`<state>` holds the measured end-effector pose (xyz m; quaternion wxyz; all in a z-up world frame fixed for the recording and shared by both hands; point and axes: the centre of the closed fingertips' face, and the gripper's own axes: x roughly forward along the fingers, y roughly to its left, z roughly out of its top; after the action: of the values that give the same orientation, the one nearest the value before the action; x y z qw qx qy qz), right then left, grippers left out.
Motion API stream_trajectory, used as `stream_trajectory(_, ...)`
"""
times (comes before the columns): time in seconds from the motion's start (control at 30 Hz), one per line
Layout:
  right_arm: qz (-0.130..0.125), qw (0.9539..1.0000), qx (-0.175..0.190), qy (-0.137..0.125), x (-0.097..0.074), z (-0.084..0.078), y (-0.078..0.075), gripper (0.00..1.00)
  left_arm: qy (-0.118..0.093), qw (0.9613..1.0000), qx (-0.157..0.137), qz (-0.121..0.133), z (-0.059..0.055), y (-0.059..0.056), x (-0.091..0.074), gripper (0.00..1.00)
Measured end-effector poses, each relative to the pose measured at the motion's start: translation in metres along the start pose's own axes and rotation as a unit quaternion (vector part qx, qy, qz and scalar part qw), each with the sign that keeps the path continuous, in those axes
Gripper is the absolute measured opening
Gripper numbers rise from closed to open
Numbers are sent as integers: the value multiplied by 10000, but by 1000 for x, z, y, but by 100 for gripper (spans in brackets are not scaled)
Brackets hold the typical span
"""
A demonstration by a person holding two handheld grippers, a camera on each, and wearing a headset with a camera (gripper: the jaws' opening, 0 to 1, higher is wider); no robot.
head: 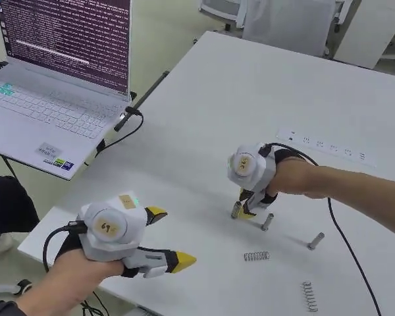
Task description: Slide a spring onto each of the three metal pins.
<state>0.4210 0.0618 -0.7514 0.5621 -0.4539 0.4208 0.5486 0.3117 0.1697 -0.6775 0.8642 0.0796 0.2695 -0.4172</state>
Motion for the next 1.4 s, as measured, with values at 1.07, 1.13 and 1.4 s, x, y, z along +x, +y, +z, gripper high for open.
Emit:
stream_trajectory(1.07,-689,9777,1524,-1273,-58,-8,-12,31,22,9998,95,-156,7,-9,7,59)
stream_trajectory(1.13,-680,9731,1691,-1409,-59,-9,-9,32,23,9998,103,-170,8,-10,8,59)
stream_trajectory(1.4,-693,9554,2222,-1819,-64,-17,-1,35,33,9997,150,-202,12,-11,12,59)
